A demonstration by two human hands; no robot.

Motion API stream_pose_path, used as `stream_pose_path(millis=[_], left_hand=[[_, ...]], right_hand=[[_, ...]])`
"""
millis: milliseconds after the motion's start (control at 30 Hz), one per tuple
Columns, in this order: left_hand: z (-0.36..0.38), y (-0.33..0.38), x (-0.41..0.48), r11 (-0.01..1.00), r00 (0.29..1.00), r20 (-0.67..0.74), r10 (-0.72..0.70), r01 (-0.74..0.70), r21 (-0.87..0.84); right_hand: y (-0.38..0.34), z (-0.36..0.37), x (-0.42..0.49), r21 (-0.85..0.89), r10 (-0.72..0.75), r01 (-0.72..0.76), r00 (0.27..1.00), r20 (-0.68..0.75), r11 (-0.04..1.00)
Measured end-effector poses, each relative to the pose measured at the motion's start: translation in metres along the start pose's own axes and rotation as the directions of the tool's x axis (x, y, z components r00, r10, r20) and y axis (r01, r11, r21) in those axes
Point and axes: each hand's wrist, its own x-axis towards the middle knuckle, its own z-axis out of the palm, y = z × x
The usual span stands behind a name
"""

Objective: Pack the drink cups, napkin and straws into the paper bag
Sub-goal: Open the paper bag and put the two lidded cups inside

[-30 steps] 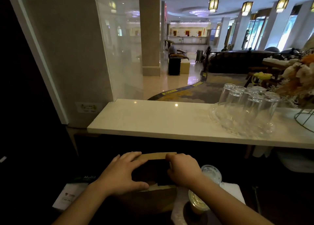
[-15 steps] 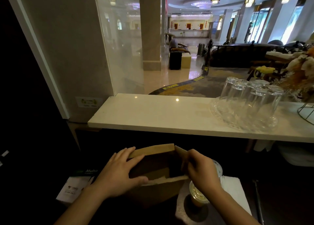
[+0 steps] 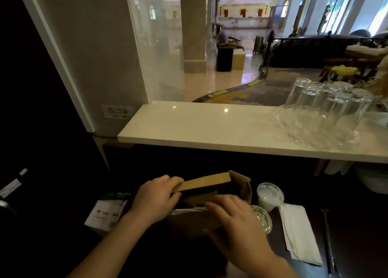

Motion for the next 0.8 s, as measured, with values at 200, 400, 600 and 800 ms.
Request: stream_pose_path(millis=[200, 400, 600, 800], left_hand=[[-0.002, 0.009, 0.011, 0.984, 0.977, -0.114, -0.178, 0.176, -0.03], [-0.005, 0.008, 0.027, 0.981, 0.965, -0.191, -0.18, 0.162, -0.108], [-0.009, 0.005, 0.015, 0.971, 0.948, -0.209, 0.239, -0.23, 0.065], [-0.007, 0.006, 0.004, 0.976, 0.991, 0.128, 0.044, -0.07, 0.207]], right_hand=[[-0.021, 0.021, 0.007, -0.069, -0.118, 0.135, 0.971, 0.21, 0.988], [-0.02, 0.024, -0.024, -0.031, -0.262, 0.281, 0.926, 0.272, 0.959], [-0.024, 0.017, -0.019, -0.005, -0.209, 0.218, 0.941, 0.265, 0.976], [-0.026, 0.012, -0.011, 0.012, -0.1, 0.1, 0.971, 0.217, 0.995]])
